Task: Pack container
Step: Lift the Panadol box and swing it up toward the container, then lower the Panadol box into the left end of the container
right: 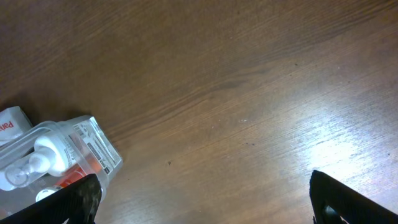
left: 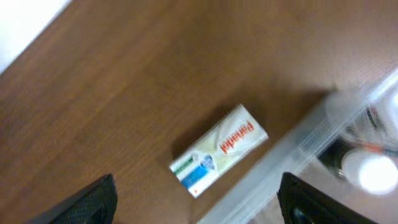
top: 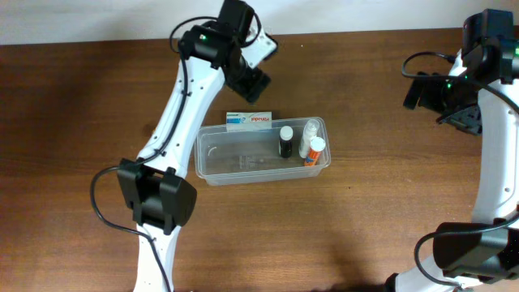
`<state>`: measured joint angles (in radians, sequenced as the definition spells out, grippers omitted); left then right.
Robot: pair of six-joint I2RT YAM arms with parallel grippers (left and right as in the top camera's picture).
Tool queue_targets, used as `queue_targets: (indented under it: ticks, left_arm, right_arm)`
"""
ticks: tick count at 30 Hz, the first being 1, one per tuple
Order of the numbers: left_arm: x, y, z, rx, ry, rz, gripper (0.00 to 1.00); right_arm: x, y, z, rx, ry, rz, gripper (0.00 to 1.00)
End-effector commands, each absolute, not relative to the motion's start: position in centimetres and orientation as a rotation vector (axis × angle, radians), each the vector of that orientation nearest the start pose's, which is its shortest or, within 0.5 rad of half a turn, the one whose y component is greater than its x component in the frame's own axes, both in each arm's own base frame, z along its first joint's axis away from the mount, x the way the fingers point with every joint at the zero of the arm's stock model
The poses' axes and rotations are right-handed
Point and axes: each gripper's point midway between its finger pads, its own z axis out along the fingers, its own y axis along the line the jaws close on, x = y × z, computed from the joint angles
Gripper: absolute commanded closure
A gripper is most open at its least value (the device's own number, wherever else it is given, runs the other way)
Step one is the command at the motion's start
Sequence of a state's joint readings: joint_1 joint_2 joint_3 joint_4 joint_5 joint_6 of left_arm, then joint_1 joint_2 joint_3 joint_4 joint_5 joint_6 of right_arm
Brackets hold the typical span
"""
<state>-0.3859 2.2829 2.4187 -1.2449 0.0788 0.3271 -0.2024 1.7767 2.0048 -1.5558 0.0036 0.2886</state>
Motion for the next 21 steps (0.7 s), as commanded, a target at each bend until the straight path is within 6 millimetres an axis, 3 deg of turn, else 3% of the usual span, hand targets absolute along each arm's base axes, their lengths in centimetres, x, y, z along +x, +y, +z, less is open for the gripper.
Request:
queue_targets:
  ticks: [1,10,13,17,21]
  left_arm:
    - [49.8,-20.1,20.0,0.717,2.552,-0.177,0.17]
    - [51.7,-17.9,20.9,0.617,2.524,-0.179,0.18]
    - [52.4,-18.0,20.5,0.641,2.503,-0.205,0.18]
    - [52.8,-18.0,18.3,0.738,2.513,-0.189,0.16]
    - [52.1,-17.8,14.9,0.964,2.536,-0.152,0.04]
  right_arm:
    - [35.0,-7.5,24.9,0.714,2.801,-0.002,0.02]
    - [35.1,-7.5,24.9,0.714,2.801,-0.002,0.02]
    - [35.1,-7.5,24.9,0.714,2.801,-0.002,0.02]
    - [35.1,-7.5,24.9,0.714,2.801,-0.002,0.02]
    - [35.1,-7.5,24.9,0.714,2.801,-0.002,0.02]
